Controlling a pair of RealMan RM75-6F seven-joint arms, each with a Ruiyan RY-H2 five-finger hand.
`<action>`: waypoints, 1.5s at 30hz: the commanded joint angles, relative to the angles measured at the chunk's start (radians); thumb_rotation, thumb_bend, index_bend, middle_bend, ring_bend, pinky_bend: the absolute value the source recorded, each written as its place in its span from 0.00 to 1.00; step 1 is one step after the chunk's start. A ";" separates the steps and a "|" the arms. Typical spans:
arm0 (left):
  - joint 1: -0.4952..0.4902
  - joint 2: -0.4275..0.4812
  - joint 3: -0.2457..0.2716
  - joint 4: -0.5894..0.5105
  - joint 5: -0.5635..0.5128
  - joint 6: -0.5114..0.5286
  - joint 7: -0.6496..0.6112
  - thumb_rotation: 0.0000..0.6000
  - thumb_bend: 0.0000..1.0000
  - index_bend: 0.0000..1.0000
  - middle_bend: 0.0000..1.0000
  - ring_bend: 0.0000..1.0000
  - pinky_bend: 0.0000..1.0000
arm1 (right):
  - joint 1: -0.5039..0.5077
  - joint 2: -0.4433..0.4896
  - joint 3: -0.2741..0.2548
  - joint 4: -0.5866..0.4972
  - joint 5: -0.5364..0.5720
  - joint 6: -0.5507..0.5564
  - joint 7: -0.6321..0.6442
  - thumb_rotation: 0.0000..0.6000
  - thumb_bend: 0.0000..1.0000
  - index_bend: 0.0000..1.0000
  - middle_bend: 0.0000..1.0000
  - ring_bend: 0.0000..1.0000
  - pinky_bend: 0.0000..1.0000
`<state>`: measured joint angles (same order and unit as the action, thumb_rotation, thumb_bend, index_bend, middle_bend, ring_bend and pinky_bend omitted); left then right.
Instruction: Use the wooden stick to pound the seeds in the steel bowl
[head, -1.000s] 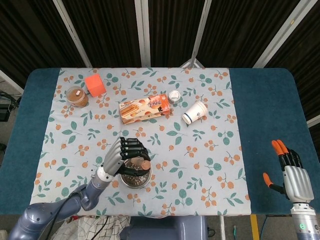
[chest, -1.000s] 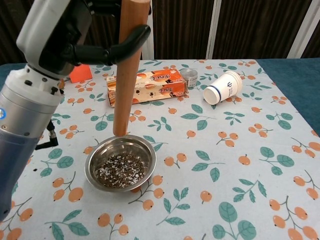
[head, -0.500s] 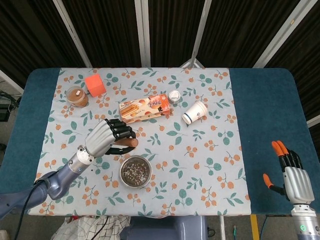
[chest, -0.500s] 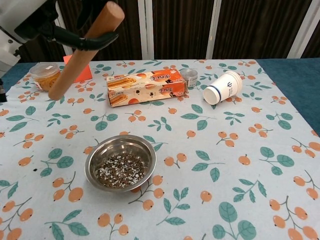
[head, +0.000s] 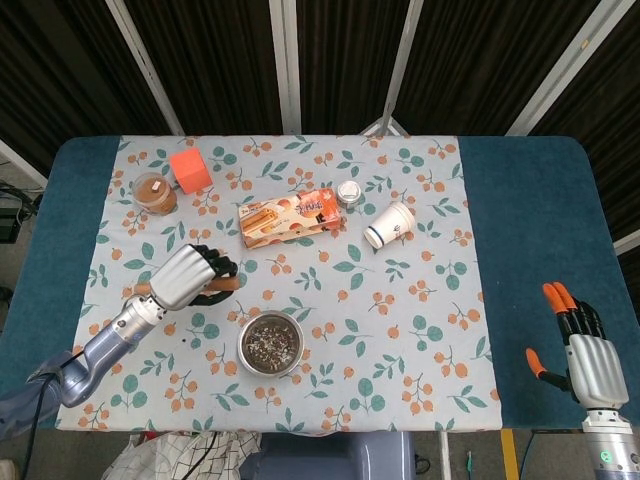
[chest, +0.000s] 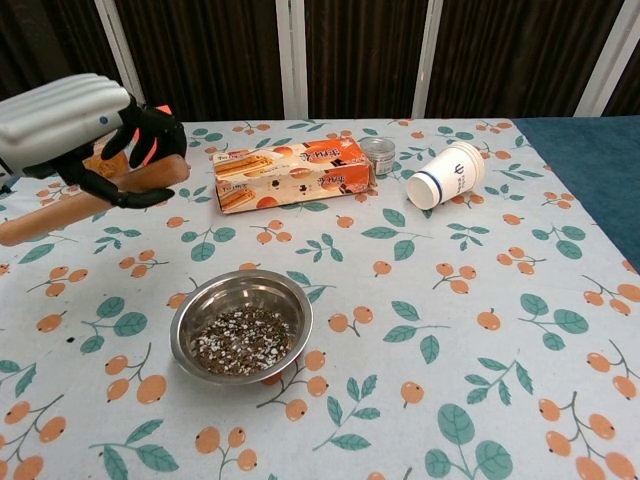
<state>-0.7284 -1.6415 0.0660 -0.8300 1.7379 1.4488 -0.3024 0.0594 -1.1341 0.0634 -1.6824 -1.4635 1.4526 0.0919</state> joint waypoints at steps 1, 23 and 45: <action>0.012 -0.016 0.013 0.039 -0.004 -0.027 -0.008 1.00 0.77 0.65 0.79 0.63 0.73 | 0.000 0.000 0.000 0.000 0.001 0.000 0.000 1.00 0.37 0.00 0.00 0.00 0.00; 0.084 -0.100 0.032 0.196 -0.029 -0.081 -0.033 1.00 0.57 0.51 0.59 0.45 0.56 | -0.004 0.000 -0.001 -0.001 0.000 0.005 -0.002 1.00 0.37 0.00 0.00 0.00 0.00; 0.183 0.074 -0.057 -0.236 -0.161 -0.074 0.159 1.00 0.30 0.22 0.20 0.12 0.20 | -0.007 0.004 0.001 0.004 -0.002 0.010 -0.001 1.00 0.37 0.00 0.00 0.00 0.00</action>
<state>-0.5787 -1.6272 0.0262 -0.9523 1.6084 1.3589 -0.2100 0.0520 -1.1301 0.0641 -1.6788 -1.4654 1.4628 0.0910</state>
